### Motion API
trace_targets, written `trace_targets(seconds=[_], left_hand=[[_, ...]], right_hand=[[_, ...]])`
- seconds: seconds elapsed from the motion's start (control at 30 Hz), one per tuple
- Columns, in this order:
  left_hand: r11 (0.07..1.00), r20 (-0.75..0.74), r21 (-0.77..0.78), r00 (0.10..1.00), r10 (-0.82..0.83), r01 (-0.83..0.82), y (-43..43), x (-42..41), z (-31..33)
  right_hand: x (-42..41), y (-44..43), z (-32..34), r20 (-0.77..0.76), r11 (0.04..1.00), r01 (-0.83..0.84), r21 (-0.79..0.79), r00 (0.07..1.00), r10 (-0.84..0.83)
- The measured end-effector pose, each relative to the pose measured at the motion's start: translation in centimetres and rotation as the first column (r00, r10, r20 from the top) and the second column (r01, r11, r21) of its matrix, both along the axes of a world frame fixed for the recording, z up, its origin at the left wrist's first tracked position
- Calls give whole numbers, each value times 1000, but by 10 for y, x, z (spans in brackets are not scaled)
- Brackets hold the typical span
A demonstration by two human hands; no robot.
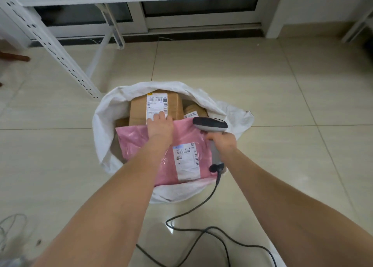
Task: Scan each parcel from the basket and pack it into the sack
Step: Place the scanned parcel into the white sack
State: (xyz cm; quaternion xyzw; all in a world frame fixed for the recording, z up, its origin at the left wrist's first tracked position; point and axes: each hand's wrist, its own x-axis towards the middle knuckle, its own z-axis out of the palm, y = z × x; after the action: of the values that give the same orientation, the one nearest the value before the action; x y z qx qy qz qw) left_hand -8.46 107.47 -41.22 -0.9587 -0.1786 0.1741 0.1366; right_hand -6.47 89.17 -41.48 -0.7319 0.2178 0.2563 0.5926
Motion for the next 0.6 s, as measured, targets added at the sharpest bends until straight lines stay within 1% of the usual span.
trace_targets(seconds=[0.07, 0.1, 0.17, 0.2, 0.23, 0.27, 0.33, 0.4, 0.5, 0.53, 0.6], left_hand=[[999, 15, 1, 999, 43, -43, -2, -4, 0], [1000, 43, -11, 999, 11, -10, -3, -5, 1], [981, 124, -77, 978, -168, 178, -8, -3, 1], [950, 140, -129, 953, -267, 285, -13, -4, 0], [916, 127, -182, 932, -339, 358, -20, -6, -1], [895, 93, -224, 922, -375, 386, -27, -9, -4], [892, 12, -233, 918, -396, 388, -36, -15, -15], [901, -43, -176, 911, -410, 397, -37, -20, -25], [926, -9, -121, 933, -361, 357, -36, -25, -32], [937, -4, -134, 946, -325, 321, -37, -26, -32], [946, -23, -217, 968, -251, 240, -41, -29, -34]], right_hand=[[-4, -8, -2, -12, 990, 130, 51, 991, -130], [-3, -13, -4, -31, 983, 175, 48, 984, -174], [-1, -24, -10, -100, 976, 219, 2, 971, -218], [-2, -29, -14, -155, 978, 207, -19, 966, -207], [-8, -32, -18, -213, 982, 191, -7, 959, -188], [-14, -34, -22, -253, 984, 174, 24, 954, -162], [-30, -36, -33, -323, 969, 215, 122, 932, -166], [-39, -33, -42, -361, 947, 275, 167, 911, -201], [-39, -25, -47, -305, 956, 279, 97, 922, -238], [-37, -22, -46, -281, 956, 281, 81, 927, -249], [-32, -20, -38, -220, 951, 301, 75, 935, -279]])
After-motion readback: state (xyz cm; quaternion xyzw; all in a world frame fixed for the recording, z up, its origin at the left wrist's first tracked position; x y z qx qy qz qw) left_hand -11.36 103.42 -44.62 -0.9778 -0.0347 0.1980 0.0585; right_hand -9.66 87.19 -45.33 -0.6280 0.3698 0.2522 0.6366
